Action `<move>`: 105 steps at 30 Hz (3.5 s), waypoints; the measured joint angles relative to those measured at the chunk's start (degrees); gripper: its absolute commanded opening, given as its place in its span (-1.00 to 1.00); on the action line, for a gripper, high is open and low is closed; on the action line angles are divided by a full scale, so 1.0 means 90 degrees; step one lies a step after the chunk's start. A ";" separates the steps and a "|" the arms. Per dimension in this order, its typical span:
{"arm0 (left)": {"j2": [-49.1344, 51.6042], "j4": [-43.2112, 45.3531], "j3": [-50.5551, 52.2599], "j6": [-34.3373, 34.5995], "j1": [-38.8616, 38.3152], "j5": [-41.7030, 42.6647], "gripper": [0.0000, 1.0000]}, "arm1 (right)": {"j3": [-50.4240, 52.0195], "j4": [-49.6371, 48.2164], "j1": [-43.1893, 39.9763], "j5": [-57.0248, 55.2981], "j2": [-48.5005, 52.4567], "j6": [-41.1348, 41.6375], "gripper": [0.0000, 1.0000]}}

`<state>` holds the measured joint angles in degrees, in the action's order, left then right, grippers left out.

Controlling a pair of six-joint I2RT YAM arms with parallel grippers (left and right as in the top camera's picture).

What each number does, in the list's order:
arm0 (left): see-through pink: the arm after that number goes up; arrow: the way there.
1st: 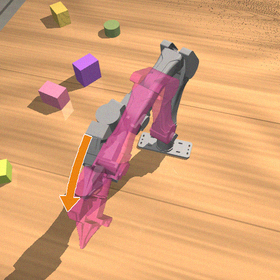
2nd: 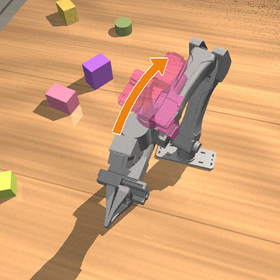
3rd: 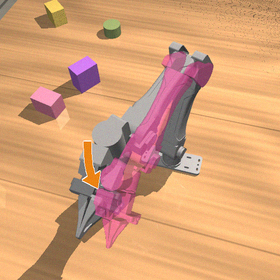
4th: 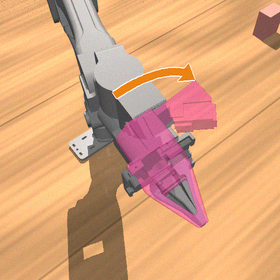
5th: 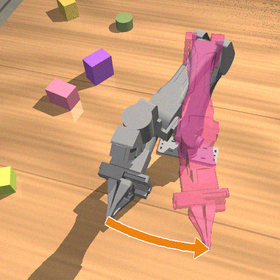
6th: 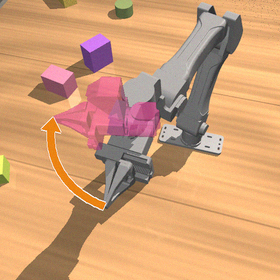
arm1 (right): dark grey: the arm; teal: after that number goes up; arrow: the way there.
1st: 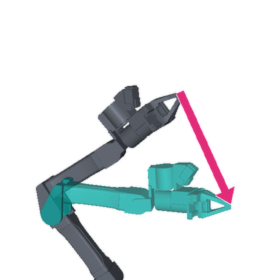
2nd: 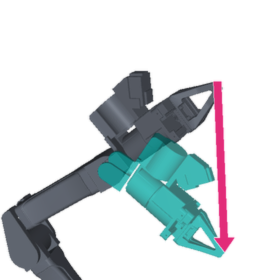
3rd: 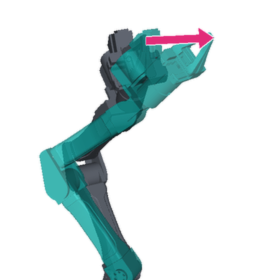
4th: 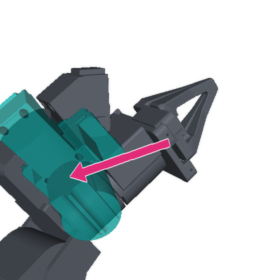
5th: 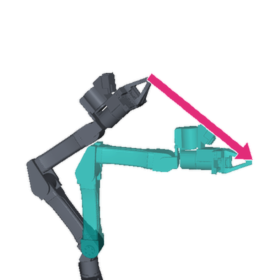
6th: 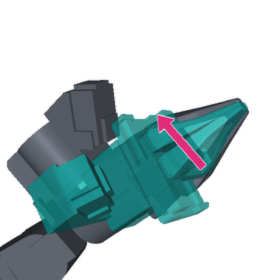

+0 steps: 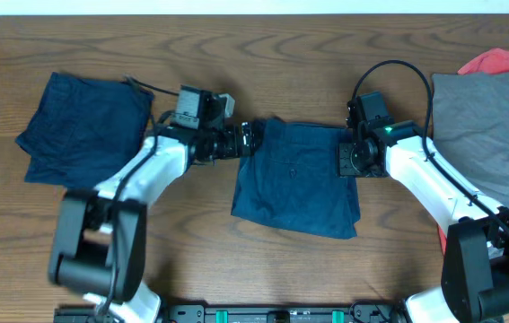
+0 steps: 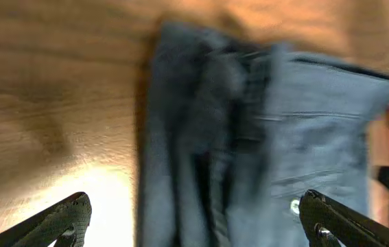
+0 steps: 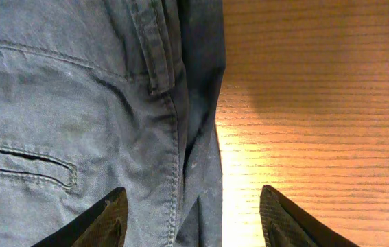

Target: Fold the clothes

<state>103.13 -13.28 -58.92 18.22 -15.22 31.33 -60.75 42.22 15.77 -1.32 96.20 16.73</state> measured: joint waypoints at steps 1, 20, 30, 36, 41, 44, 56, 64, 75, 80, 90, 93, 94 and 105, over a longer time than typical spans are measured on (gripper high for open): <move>0.0136 0.0049 0.0000 0.0000 0.0000 0.0032 0.96 | 0.0000 -0.0002 0.0000 0.0000 0.0000 0.0000 0.21; 0.1168 0.0699 -0.0158 0.0005 -0.0699 0.1141 -0.88 | 0.0000 0.0102 0.0000 0.0000 0.0000 0.0000 0.20; 0.0029 -0.0027 -0.0155 0.0019 0.0012 -0.0058 -0.88 | 0.0000 0.0333 -0.0034 -0.0097 0.0000 0.0002 0.17; -0.1744 -0.0022 -0.0155 0.0000 0.1214 -0.1209 -0.88 | 0.0000 0.0466 -0.0216 -0.0223 0.0000 0.0005 0.16; -0.2548 0.0041 -0.0155 -0.0002 0.2331 -0.2225 -0.88 | 0.0000 0.0483 -0.0216 -0.0262 0.0000 0.0005 0.16; -0.2606 0.0068 -0.0155 -0.0005 0.2985 -0.2754 -0.88 | 0.0000 0.0522 -0.0216 -0.0262 0.0000 0.0007 0.16; -0.1554 0.0204 -0.0155 0.0204 0.4862 -0.3366 -0.31 | 0.0000 0.0634 -0.0216 -0.0262 0.0000 0.0007 0.17; -0.1506 0.0189 -0.0155 0.0634 0.5151 -0.3383 0.96 | 0.0000 0.0644 -0.0216 -0.0262 0.0000 0.0005 0.18; -0.1506 0.0046 -0.0155 0.0758 0.4556 -0.2290 0.96 | 0.0000 0.0464 -0.0216 0.0085 0.0000 0.0107 0.48; -0.1506 -0.0415 -0.0155 0.0466 0.3145 -0.2140 0.96 | 0.0000 0.0284 -0.0216 0.0658 0.0000 0.0180 0.99; -0.1506 -0.4078 -0.0129 0.0257 0.0797 -0.2064 0.96 | 0.0002 0.1350 -0.0216 0.1389 0.0000 0.0136 0.98; -0.1506 -0.5336 -0.0121 0.0255 0.0546 -0.2035 0.96 | 0.0007 0.1865 -0.0216 0.1506 0.0000 0.0095 0.99; -0.1506 -0.5680 -0.0119 0.0255 0.0495 -0.2021 0.96 | 0.0007 0.2006 -0.0216 0.1532 -0.0002 0.0087 0.98; -0.2256 -0.6441 -0.0044 0.0177 0.0304 -0.2018 0.96 | 0.0138 0.1982 -0.0175 0.1379 -0.1586 0.0340 0.99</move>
<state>82.83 -71.24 -59.31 19.81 -12.49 13.17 -59.51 60.05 14.20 11.09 81.93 19.79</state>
